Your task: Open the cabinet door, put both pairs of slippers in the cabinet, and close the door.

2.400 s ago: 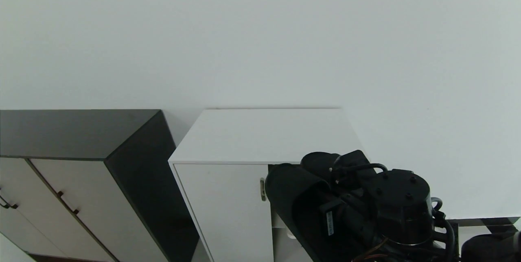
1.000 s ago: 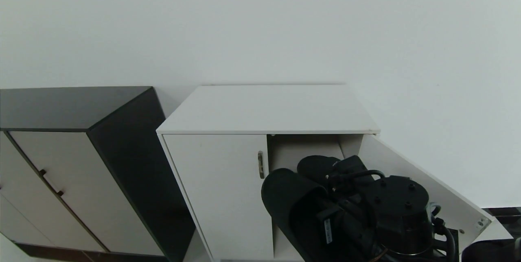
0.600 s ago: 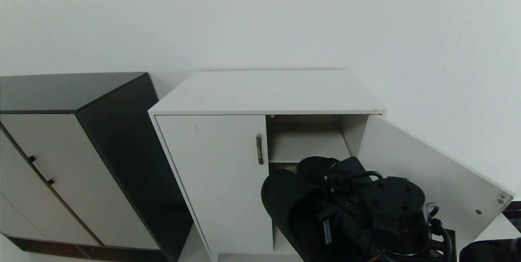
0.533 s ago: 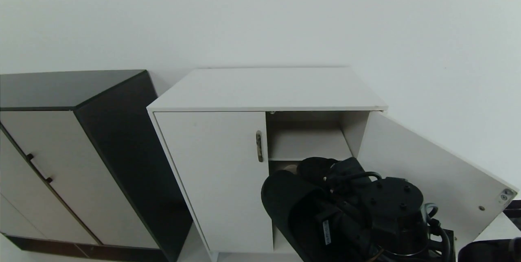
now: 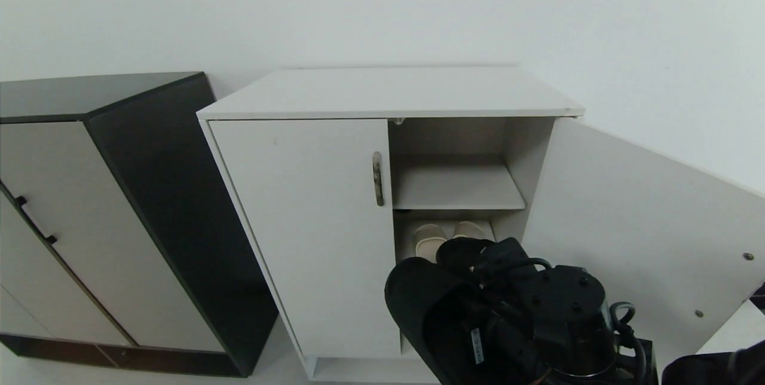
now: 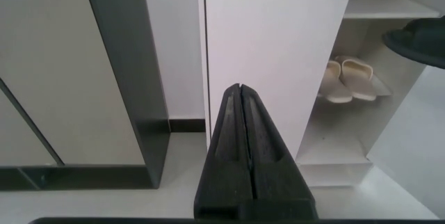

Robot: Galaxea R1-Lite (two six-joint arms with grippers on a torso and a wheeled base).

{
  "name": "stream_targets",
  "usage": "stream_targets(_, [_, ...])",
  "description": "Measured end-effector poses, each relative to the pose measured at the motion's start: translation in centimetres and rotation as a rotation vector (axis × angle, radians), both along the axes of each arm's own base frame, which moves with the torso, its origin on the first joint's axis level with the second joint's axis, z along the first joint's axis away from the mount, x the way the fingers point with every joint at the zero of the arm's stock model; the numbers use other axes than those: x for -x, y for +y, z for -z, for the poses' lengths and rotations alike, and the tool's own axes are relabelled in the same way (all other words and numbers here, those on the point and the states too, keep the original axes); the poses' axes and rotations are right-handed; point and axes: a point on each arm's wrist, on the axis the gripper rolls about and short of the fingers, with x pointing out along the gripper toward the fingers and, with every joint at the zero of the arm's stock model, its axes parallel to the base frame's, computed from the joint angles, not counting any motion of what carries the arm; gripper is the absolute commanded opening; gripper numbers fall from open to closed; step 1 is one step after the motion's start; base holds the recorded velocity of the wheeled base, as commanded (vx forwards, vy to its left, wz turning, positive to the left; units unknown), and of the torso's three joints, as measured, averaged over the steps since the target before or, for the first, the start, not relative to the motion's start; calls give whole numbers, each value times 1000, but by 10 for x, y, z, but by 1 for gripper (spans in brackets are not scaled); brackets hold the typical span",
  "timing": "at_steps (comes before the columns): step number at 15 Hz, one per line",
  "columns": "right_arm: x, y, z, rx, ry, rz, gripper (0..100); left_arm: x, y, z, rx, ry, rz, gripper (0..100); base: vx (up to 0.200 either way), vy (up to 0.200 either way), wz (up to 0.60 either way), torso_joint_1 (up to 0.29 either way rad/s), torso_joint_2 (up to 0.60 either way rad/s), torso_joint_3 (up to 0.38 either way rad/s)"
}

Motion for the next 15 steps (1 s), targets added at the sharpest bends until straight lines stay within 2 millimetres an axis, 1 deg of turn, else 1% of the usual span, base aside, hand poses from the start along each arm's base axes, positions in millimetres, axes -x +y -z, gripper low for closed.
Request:
stream_targets(4, [-5,-2,6,14,12,17,0,0,0,0,0,0,0,0,0,0,0,-84,452,365])
stream_targets(7, [-8,-3,8,16,9,31,0,0,0,0,0,0,0,0,0,0,0,-36,434,391])
stream_targets(8, [-8,-4,10,24,13,29,0,0,0,0,0,0,0,0,0,0,0,-17,232,217])
stream_targets(10, [-7,-4,11,26,20,24,0,0,0,0,1,0,0,0,0,0,0,0,105,98])
stream_targets(15, [-6,-4,14,36,25,20,0,0,0,0,1,0,0,0,0,0,0,0,0,0])
